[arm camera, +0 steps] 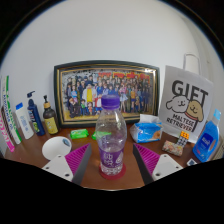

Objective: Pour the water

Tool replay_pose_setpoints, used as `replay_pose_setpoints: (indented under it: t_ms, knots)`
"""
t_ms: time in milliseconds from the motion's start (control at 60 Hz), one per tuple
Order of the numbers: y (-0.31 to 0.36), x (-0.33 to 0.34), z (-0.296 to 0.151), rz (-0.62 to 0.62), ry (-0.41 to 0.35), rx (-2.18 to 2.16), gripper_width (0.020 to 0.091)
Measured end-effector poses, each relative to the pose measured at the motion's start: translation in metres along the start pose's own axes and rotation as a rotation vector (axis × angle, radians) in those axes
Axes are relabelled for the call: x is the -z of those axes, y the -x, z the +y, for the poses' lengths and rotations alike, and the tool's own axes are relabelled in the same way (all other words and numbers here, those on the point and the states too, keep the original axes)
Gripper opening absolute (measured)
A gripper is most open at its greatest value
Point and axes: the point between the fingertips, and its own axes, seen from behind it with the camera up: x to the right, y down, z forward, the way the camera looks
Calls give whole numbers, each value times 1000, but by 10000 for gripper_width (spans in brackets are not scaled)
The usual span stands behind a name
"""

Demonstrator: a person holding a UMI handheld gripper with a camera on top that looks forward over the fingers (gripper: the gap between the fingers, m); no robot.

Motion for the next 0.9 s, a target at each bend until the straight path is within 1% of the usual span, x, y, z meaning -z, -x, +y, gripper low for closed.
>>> replay_pose_setpoints:
  t_ms: [167,383,517,633,900]
  knots:
    - [10,72,0,36,109,-14,855]
    - [33,186,0,78,183,12,853]
    - [46,239,4,75,197,27,858]
    - [49,269,7,83,200,60,856]
    - [51,297,5,91,174,78,856]
